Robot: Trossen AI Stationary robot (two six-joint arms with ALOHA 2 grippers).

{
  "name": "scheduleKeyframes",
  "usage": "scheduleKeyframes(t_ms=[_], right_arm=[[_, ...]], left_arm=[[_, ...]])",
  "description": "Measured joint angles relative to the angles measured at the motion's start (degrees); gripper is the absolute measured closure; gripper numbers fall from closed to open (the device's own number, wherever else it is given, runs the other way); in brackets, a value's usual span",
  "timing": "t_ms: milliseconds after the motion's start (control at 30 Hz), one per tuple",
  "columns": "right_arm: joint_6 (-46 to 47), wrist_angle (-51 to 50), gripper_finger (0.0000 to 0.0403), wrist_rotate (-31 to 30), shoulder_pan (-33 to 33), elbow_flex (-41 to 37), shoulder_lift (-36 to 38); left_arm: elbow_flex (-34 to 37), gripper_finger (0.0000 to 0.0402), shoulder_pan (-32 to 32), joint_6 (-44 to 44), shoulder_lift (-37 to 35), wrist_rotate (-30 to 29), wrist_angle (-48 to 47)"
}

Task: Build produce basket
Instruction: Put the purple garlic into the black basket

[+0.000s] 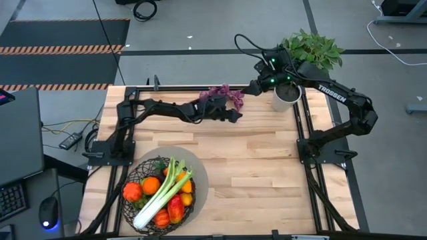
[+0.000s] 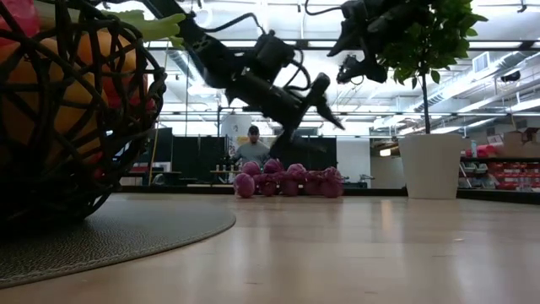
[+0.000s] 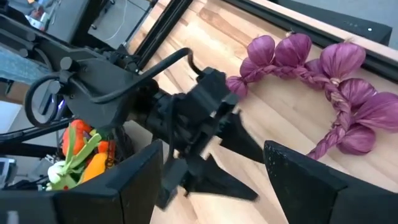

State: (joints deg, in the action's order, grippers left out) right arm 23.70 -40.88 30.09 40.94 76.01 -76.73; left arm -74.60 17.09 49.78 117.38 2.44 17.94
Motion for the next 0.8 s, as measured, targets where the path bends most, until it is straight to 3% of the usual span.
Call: scheduleKeyframes(t_ms=[133, 433, 800], right_arm=[[1.0, 0.0, 0.0122, 0.1, -0.2, 0.0, 0.0], [3.8, -0.5, 0.0122, 3.4, -0.2, 0.0, 0.0], [3.3, -2.9, 0.0122, 4.3, -0.1, 0.0, 0.0]], left_arm=[[-5.9, 0.0118, 0.5, -4.4, 2.9, -0.3, -3.3], [-17.8, 0.0118, 1.4, -11.8, 8.3, -5.0, -27.9], [-22.2, 0.0118, 1.4, -13.4, 9.8, -5.2, -29.6]])
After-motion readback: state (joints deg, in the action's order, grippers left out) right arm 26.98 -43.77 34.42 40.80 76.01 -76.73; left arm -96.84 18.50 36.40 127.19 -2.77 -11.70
